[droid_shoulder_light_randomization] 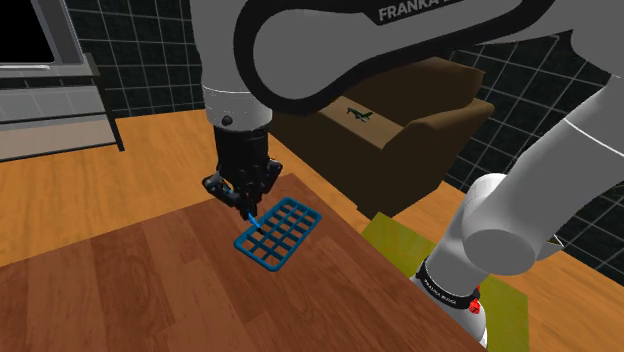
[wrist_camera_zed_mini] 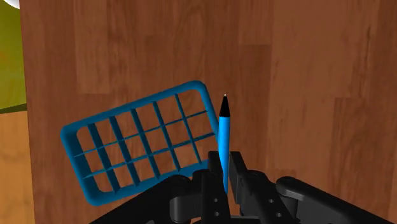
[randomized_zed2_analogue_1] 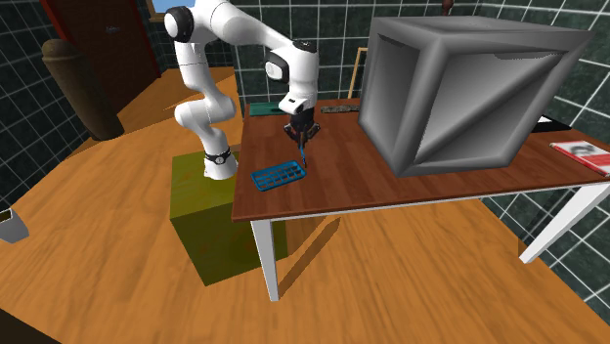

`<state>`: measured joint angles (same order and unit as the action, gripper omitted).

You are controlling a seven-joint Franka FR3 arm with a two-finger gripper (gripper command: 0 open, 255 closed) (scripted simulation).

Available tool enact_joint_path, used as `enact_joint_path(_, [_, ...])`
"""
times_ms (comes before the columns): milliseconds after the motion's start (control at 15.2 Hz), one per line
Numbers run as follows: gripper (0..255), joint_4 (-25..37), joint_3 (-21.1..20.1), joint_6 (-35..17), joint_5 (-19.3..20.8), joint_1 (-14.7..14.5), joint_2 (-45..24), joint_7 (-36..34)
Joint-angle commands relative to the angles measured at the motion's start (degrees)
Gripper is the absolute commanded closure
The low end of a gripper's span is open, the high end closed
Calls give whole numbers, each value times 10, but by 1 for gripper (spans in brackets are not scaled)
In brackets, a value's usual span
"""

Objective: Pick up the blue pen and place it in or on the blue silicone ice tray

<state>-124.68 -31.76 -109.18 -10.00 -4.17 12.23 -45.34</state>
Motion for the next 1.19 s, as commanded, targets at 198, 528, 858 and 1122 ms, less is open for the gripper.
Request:
enact_joint_path(198, [255,-100,51,16,-36,-2,115,76])
enact_joint_path(528, [255,-153,70,3,-44,-4,153,104])
enact_joint_path(858, [255,-182,61,-39,-47,-5,139,104])
enact_joint_path(1122, [255,-202,54,-74,-48,-5,125,104])
